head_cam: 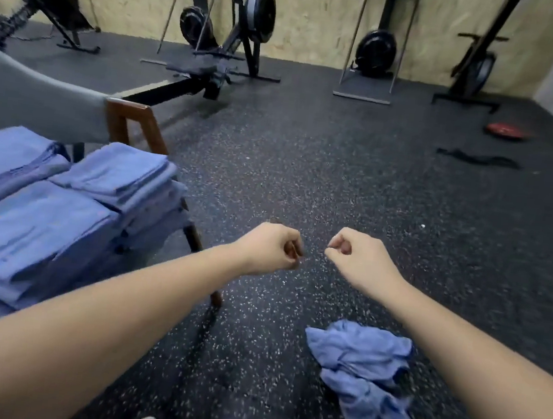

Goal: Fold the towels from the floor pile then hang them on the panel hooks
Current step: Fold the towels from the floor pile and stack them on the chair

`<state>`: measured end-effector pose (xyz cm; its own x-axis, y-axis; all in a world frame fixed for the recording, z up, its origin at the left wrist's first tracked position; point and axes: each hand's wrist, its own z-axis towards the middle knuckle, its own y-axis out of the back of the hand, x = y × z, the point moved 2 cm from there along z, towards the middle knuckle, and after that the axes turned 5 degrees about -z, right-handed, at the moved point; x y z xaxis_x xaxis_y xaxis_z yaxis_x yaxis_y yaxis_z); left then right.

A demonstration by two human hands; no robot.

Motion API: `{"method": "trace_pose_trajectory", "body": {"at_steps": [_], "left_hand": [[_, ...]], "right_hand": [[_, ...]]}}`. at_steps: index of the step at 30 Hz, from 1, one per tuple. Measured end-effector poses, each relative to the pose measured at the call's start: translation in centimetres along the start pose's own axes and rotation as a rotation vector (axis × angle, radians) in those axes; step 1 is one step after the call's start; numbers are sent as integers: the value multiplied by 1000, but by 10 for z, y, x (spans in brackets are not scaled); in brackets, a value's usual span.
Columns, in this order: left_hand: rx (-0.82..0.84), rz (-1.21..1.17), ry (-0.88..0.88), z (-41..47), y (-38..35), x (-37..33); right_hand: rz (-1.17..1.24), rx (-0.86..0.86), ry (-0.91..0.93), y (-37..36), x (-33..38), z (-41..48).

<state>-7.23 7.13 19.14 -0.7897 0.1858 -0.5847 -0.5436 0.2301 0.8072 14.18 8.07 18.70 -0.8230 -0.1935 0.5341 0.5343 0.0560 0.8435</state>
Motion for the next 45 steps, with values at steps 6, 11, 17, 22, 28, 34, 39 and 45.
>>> {"method": "trace_pose_trajectory", "body": {"at_steps": [6,11,17,22,28,34,39,45], "left_hand": [[196,-73,35,29,-154,-9],[300,-136,129,36,-273,8],[373,-98,148,30,-386,34],[337,-17,187,17,-438,47],[250,-109,210,22,-433,43],[367,-251,198,45,-352,21],[413,-355,151,54,-257,-15],[393,-422,34,44,-160,-72]], "right_hand": [[51,98,-247,-69,-136,-52],[9,192,-399,-139,-226,-98],[-248,284,-432,-201,-295,-148],[-429,300,-450,-226,-315,-173],[-244,213,-513,-213,-310,-167],[143,257,-501,-137,-284,-130],[152,211,-356,-53,-233,-105],[214,106,-232,45,-156,-95]]}}
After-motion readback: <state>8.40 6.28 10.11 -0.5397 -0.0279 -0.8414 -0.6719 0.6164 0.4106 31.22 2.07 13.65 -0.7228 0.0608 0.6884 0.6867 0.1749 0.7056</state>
